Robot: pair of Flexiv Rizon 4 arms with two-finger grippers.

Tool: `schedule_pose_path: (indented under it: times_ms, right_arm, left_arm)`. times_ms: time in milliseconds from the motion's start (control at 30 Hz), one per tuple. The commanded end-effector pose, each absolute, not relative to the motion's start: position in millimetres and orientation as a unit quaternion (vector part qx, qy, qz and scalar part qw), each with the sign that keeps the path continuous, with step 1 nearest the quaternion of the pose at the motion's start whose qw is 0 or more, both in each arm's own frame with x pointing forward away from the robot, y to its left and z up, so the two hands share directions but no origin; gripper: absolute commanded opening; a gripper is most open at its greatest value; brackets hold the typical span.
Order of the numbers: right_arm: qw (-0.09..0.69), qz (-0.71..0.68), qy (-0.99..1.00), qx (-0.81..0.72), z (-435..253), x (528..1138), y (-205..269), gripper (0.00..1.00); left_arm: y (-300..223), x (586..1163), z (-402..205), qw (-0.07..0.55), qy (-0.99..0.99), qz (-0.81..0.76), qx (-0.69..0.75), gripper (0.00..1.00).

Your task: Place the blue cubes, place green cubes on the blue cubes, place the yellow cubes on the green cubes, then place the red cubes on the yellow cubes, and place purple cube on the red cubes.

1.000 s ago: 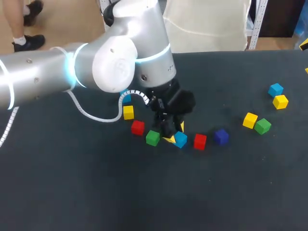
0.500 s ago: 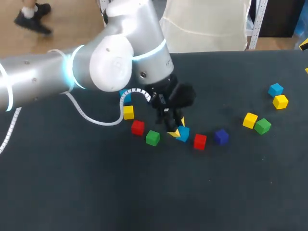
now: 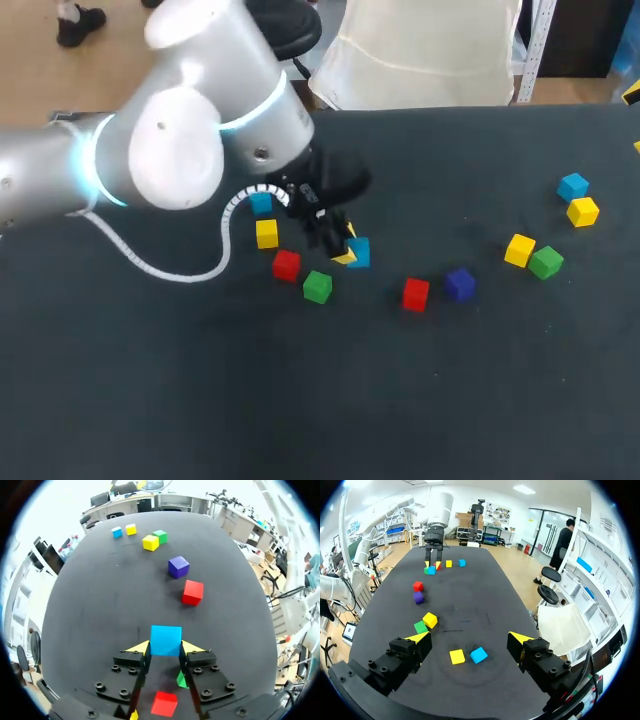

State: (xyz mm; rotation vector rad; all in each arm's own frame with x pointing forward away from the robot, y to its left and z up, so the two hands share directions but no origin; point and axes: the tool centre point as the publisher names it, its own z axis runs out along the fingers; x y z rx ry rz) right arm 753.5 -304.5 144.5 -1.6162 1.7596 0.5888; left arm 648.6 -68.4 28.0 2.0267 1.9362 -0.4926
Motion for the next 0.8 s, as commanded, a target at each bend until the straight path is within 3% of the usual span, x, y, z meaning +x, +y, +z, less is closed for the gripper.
schedule_pose_path:
  times_ms: [33,800]
  right_arm:
    - [0.334,0.224,0.674,-0.619,144.3,752.9,-304.2,1.0]
    - [0.334,0.224,0.674,-0.619,144.3,752.9,-304.2,1.0]
  left_arm:
    - [-67.1,648.3,27.3,0.157,0.683,-0.158,0.696,0.0]
    - [-78.7,691.8,13.0,0.129,0.68,-0.157,0.704,0.0]
